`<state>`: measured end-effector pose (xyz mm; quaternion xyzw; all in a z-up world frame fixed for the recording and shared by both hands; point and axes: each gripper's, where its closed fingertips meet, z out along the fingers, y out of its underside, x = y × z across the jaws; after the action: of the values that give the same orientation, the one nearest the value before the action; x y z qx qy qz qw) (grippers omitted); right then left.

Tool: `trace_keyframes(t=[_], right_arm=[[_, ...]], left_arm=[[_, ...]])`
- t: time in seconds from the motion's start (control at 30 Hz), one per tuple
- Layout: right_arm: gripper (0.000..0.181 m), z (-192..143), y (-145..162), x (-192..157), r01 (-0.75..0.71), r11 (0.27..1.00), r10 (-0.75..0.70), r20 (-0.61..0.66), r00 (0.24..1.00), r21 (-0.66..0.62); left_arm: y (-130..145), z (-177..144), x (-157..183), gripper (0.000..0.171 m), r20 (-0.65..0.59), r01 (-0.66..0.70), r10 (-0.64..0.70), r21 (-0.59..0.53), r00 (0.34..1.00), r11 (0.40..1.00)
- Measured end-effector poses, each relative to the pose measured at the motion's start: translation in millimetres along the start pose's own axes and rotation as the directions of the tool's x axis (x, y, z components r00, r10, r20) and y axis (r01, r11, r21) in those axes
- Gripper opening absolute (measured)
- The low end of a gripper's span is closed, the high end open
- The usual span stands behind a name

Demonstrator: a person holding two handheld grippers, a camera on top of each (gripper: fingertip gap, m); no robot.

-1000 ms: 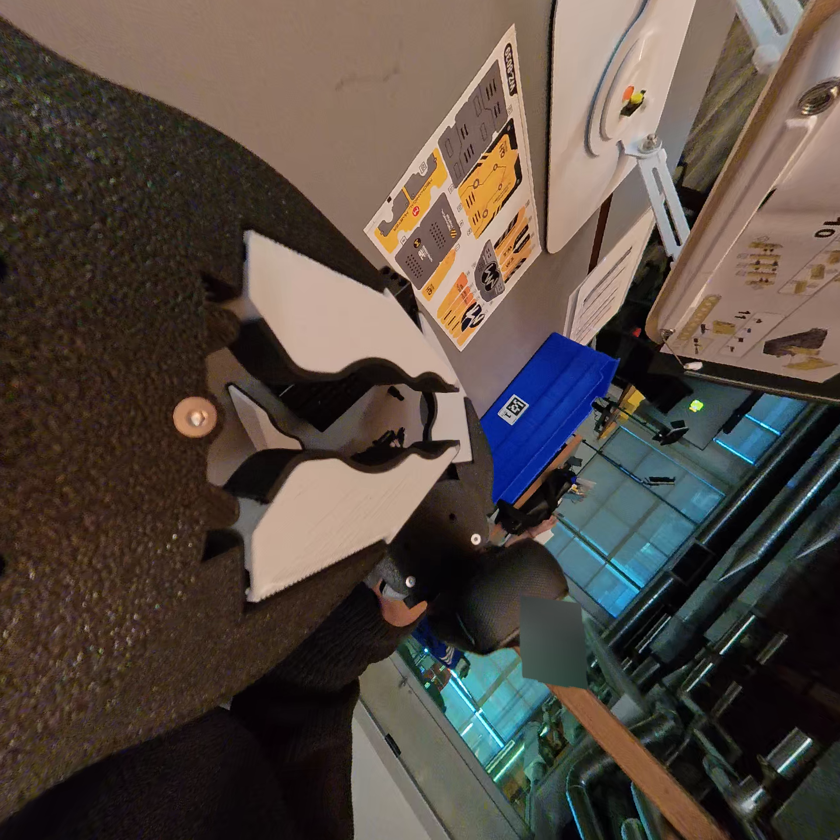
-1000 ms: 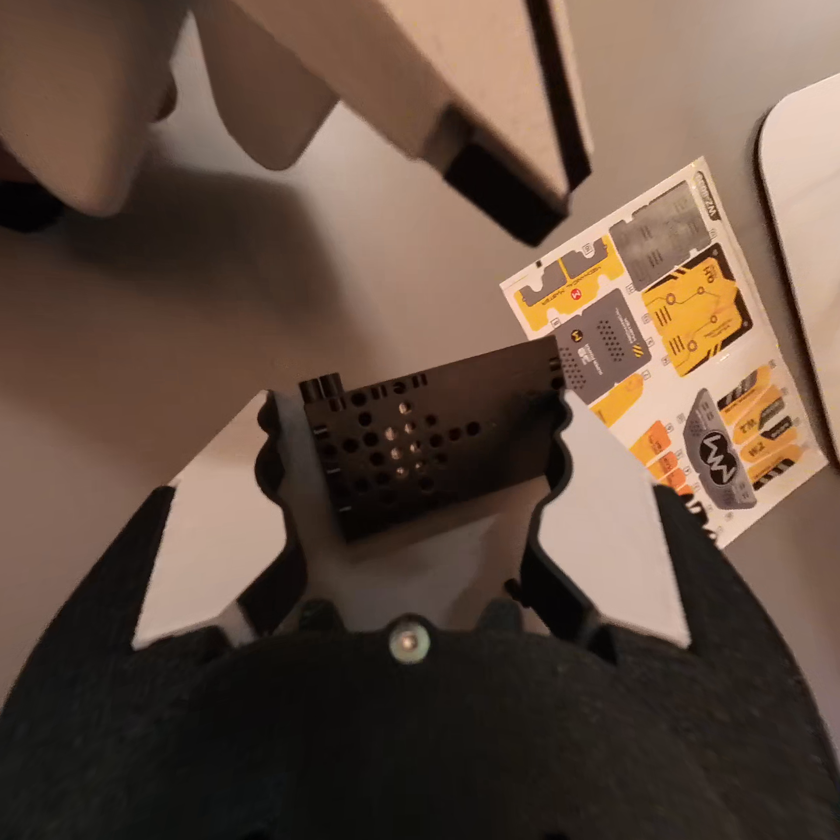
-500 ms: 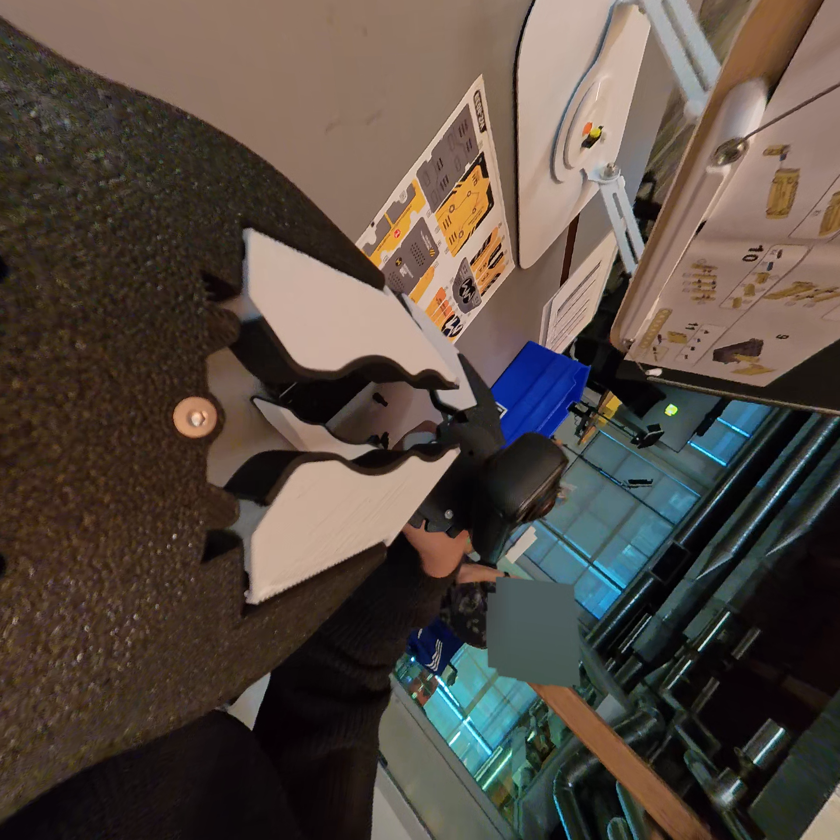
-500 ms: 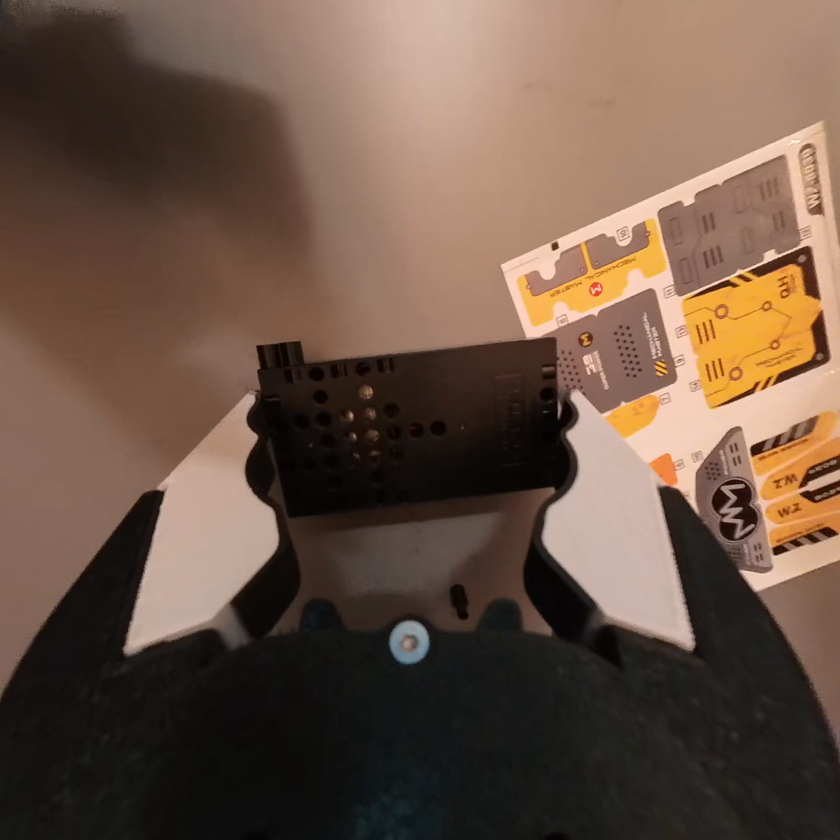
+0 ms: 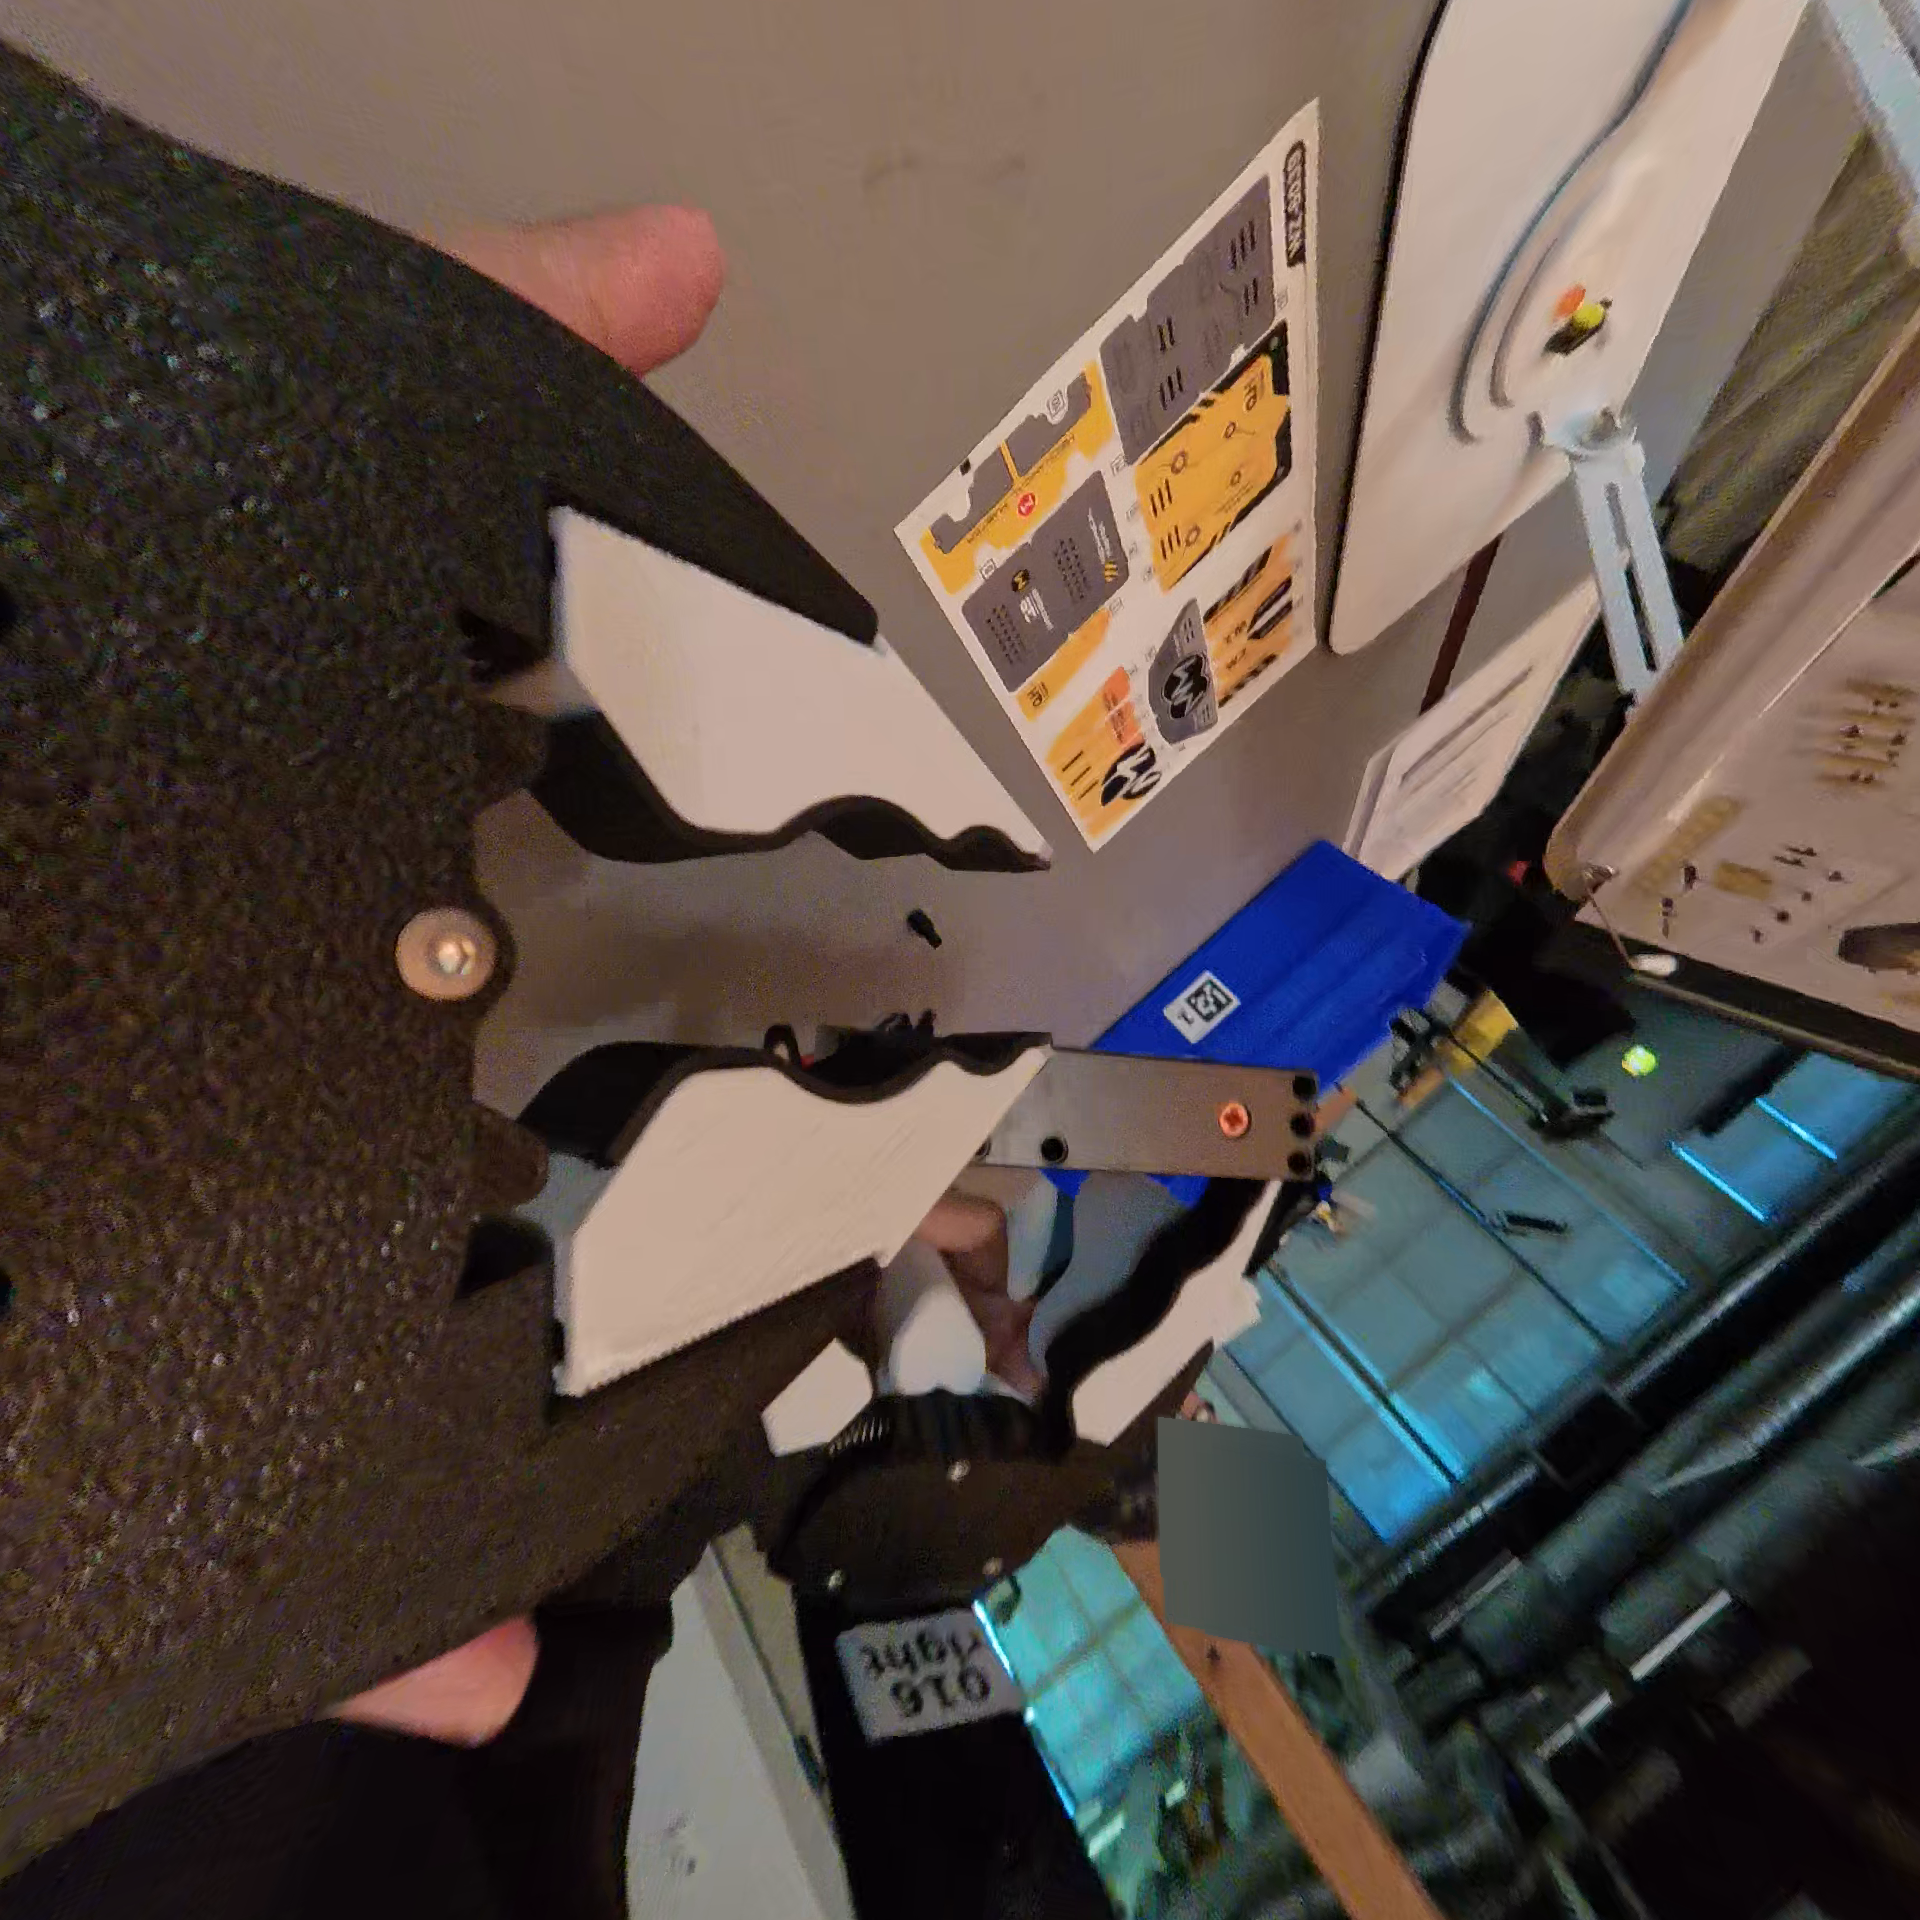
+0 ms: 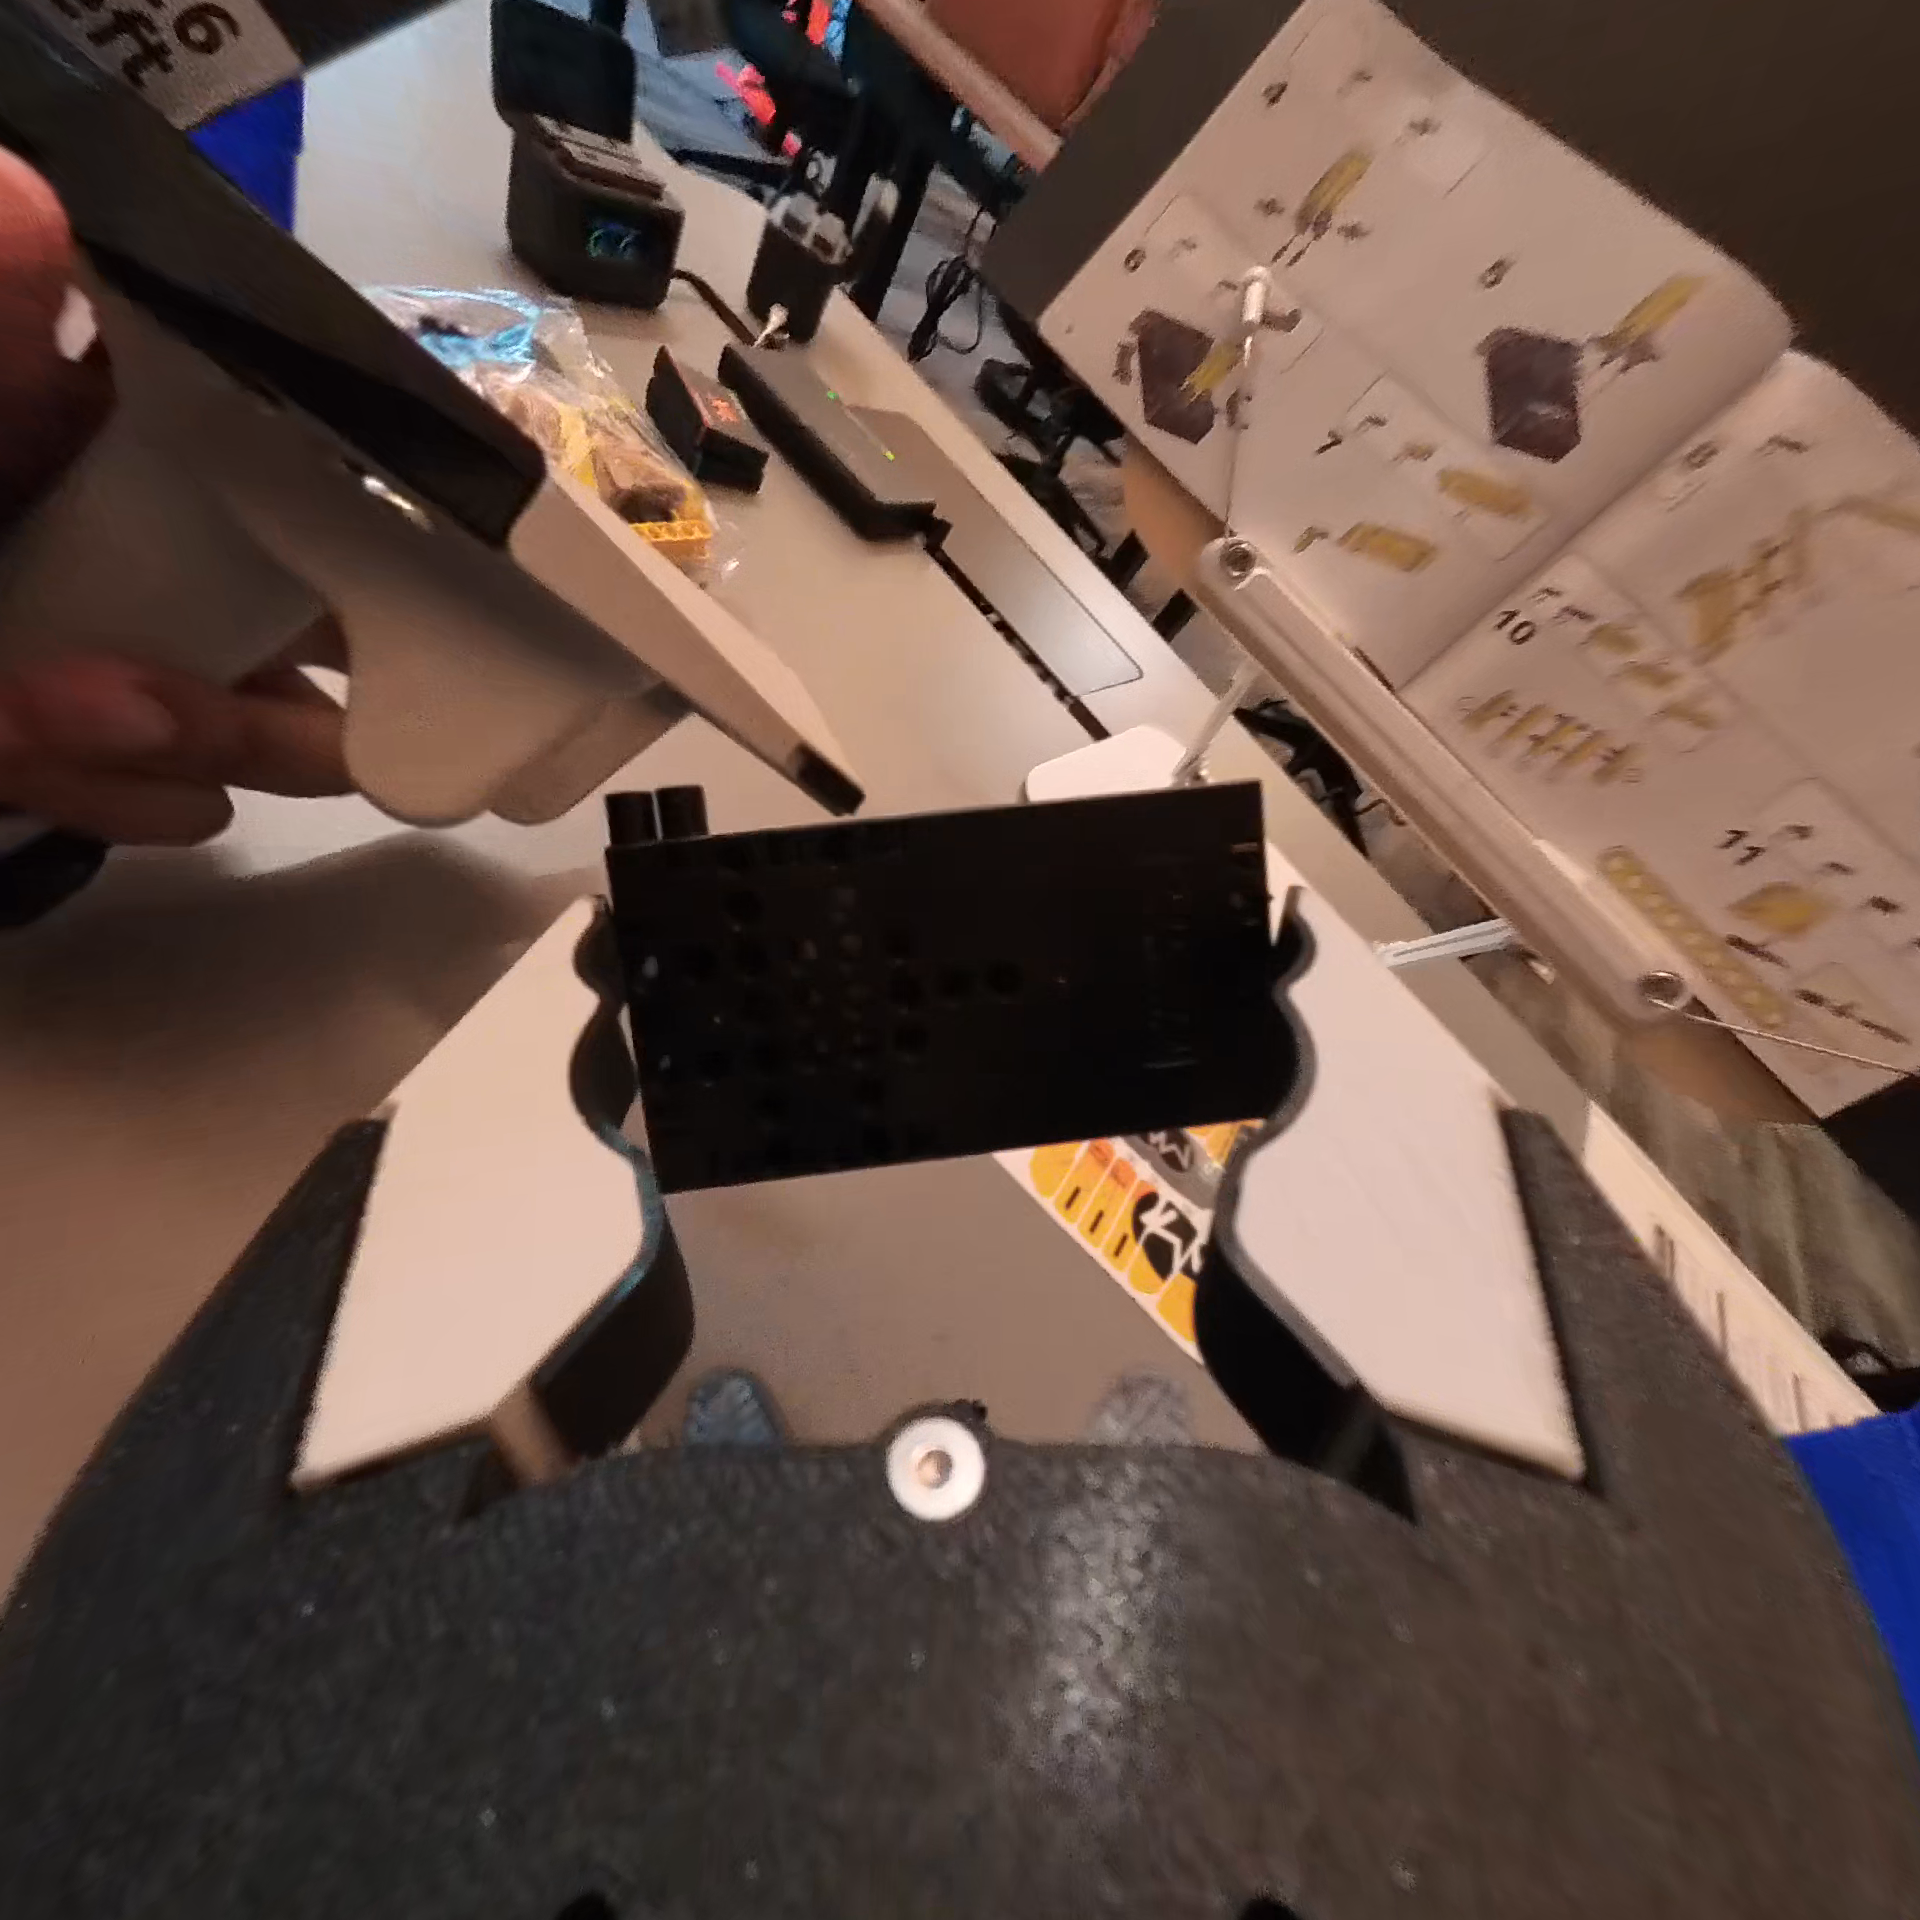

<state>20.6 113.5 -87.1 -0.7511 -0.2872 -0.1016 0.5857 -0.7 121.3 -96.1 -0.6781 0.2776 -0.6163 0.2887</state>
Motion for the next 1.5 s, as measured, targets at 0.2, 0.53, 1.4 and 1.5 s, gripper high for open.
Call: trace_keyframes(t=[0.2,0.53,1.4,1.5], right_arm=[[0.122,-8,-6,1,-0.036,0.999,0.039,-0.076,0.996,0.04],[0.119,-31,-38,2,-0.039,0.965,0.062,-0.083,0.995,0.259],[0.085,8,104,83,-0.624,0.732,0.638,-0.044,0.768,-0.275],[0.088,36,117,88,-0.604,0.728,0.616,-0.077,0.784,-0.324]], left_arm=[[-17,-14,47,0.034,-0.242,-0.024,0.042,0.08,0.969,0.997],[11,-9,64,0.036,-0.396,0.057,-0.092,-0.1,0.914,0.993],[21,-1,38,0.005,-0.315,0.066,-0.098,-0.111,0.944,0.992],[23,0,36,0.005,-0.302,0.054,-0.088,-0.118,0.949,0.992]])
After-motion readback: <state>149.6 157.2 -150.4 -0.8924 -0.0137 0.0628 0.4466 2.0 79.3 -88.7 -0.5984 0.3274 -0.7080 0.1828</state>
